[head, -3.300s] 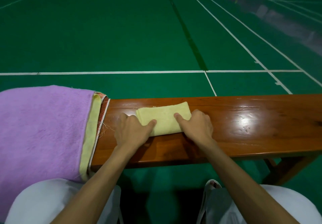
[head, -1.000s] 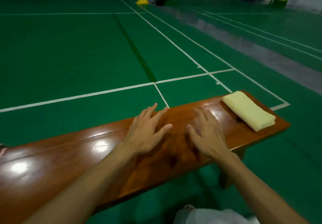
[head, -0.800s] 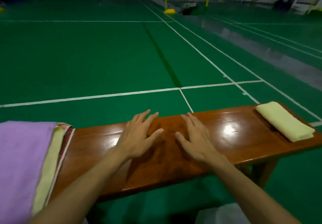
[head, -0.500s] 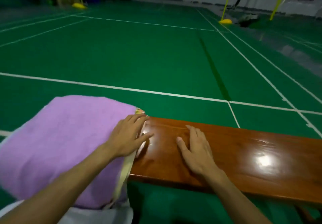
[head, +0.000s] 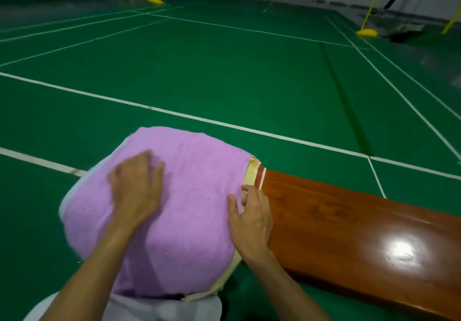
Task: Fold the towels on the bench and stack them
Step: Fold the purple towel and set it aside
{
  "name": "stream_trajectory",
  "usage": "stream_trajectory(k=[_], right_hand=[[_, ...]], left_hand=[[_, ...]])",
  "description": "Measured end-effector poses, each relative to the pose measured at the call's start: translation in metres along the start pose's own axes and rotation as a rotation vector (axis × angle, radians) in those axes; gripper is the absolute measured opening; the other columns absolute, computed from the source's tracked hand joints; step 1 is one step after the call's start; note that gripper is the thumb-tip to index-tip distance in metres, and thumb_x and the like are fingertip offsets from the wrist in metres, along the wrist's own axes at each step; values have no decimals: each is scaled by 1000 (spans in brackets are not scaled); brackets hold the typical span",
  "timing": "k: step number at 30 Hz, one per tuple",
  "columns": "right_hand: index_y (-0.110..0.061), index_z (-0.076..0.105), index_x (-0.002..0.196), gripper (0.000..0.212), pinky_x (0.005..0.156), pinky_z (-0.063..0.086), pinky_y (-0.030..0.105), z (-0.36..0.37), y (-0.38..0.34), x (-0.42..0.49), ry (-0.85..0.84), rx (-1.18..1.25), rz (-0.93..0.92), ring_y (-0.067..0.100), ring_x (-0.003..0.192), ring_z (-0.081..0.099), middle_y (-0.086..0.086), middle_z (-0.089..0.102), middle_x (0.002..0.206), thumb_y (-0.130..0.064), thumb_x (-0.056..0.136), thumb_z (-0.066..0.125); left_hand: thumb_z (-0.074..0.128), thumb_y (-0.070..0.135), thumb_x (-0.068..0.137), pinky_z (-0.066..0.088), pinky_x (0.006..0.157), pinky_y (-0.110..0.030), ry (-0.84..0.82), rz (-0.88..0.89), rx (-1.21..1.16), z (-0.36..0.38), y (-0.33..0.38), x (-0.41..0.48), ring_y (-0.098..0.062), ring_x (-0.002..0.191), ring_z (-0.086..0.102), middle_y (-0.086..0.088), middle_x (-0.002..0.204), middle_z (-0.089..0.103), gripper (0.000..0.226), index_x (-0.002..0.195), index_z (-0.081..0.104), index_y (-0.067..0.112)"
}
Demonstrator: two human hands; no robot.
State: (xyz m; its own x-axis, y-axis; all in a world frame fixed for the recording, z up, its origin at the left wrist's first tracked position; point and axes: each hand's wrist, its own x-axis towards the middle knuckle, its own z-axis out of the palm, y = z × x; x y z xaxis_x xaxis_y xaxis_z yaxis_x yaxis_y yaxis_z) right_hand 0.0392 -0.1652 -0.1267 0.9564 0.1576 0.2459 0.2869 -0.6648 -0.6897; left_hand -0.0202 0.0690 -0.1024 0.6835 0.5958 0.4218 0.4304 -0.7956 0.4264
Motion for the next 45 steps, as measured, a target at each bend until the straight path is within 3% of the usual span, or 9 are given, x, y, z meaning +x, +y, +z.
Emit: stream_trajectory(k=[4,11,20,27,30,35,38,41,45], right_hand=[[-25,64,103,10,73,41,27,0,-3,1,54,16,1,12,91,50,-9,55,97,-34,100,60],[-26,60,97,4,62,29,14,-6,14,5,227,1,-43,9,83,45,-13,43,96,-25,100,58],[-17,46,93,13,77,45,43,-91,102,25,231,159,256,22,82,54,-2,55,91,-18,106,45],[-10,55,90,12,82,48,41,-199,200,65,370,307,629,25,91,55,11,61,94,-7,99,46],[-17,54,71,24,60,37,32,-238,237,72,348,270,679,20,73,46,0,49,69,-6,92,51],[1,67,77,20,49,39,22,-270,261,64,308,309,658,14,62,42,5,55,66,4,95,57],[-6,71,82,15,65,46,28,-279,271,65,352,270,587,19,71,56,2,67,74,-6,95,64],[-12,73,83,11,78,53,37,-289,278,66,390,229,565,23,82,67,-1,73,79,-15,93,68],[-7,75,103,17,70,47,25,-299,275,62,331,183,587,18,83,69,5,75,89,-15,88,77]], left_hand=[[57,38,95,44,93,-60,48,-235,107,-12,-30,16,-51,108,58,-29,117,64,38,116,70,10],[76,14,89,52,78,-52,175,-217,-42,0,-17,15,-44,93,61,-19,105,65,8,94,80,9],[59,32,85,45,71,-48,189,254,-110,21,87,-3,-41,86,59,-14,90,68,27,80,74,10],[50,38,86,48,67,-43,-124,429,-269,87,201,-49,-32,76,59,-1,75,62,21,75,60,22],[47,36,92,49,63,-44,-197,472,-257,107,234,-73,-32,75,60,-2,75,62,22,79,55,21],[40,31,100,44,78,-44,-253,607,-214,130,256,-96,-33,84,59,-7,91,61,24,93,56,15],[33,39,105,48,102,-45,-376,641,-121,139,252,-107,-34,118,59,-13,126,62,41,120,58,10],[15,65,101,13,129,-45,-579,573,24,139,251,-111,-28,159,10,-6,172,11,80,164,20,14],[-17,74,85,-16,121,-45,-651,587,140,134,260,-112,-23,156,-22,2,168,-23,89,163,-14,31]])
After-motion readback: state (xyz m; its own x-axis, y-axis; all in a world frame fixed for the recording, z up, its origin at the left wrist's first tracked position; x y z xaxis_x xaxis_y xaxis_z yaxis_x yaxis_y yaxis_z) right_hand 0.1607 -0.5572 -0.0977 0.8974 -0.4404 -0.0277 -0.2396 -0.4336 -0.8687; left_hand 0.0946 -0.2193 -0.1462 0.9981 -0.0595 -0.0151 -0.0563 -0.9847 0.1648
